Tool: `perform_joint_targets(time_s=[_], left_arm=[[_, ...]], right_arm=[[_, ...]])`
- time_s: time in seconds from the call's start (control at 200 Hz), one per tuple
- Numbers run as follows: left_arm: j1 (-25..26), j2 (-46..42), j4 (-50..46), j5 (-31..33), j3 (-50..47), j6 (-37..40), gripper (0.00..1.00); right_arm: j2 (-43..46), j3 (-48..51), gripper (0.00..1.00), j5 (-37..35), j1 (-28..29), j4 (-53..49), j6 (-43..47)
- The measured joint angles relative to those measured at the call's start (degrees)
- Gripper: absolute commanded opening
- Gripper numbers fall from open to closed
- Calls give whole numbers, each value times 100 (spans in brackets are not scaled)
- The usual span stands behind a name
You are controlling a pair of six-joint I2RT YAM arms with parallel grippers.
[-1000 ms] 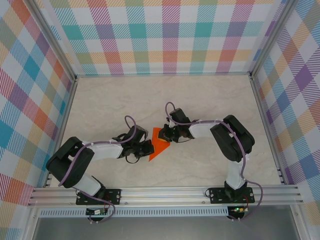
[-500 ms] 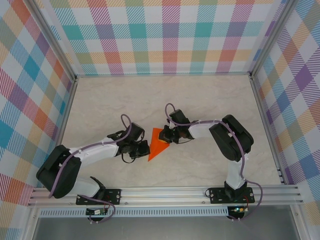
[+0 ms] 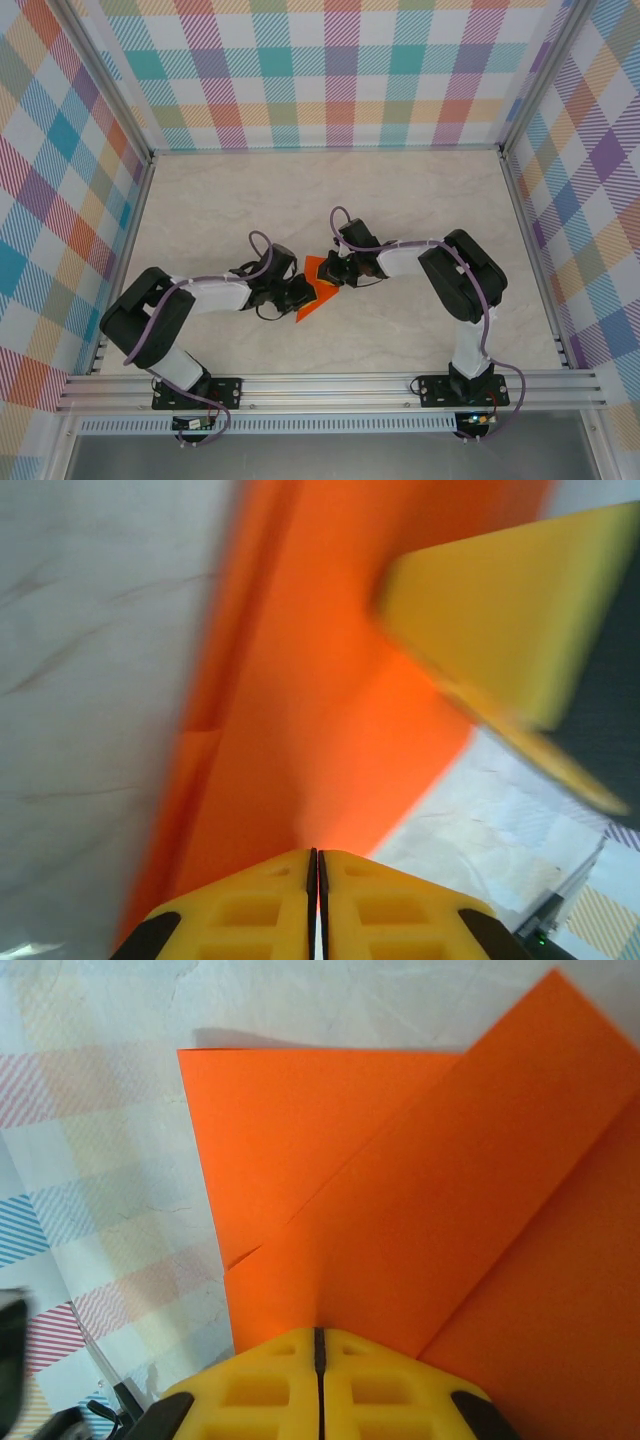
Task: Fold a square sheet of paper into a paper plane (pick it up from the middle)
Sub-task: Fourth fold the wing at the center of the table.
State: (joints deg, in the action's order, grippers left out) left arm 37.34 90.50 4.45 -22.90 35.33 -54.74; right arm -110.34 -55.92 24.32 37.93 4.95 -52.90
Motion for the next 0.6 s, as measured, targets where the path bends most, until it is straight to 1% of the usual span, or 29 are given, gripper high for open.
perform_joint_targets(time_s=[0.16,0.26,0.4,0.6], left_arm=[[-15,-59,568,-20,-367,-155,11],[-15,-269,802,2,-675,-190,11],[-15,-765,693,0,-1084,-186,12],[-15,-1394,92,-20,-1357,-105,13]], right_arm=[[0,0,7,0,0,-2,0],[0,0,7,-2,4,-7,0],[0,0,7,-2,4,-9,0],[0,0,7,-7,4,-20,2]])
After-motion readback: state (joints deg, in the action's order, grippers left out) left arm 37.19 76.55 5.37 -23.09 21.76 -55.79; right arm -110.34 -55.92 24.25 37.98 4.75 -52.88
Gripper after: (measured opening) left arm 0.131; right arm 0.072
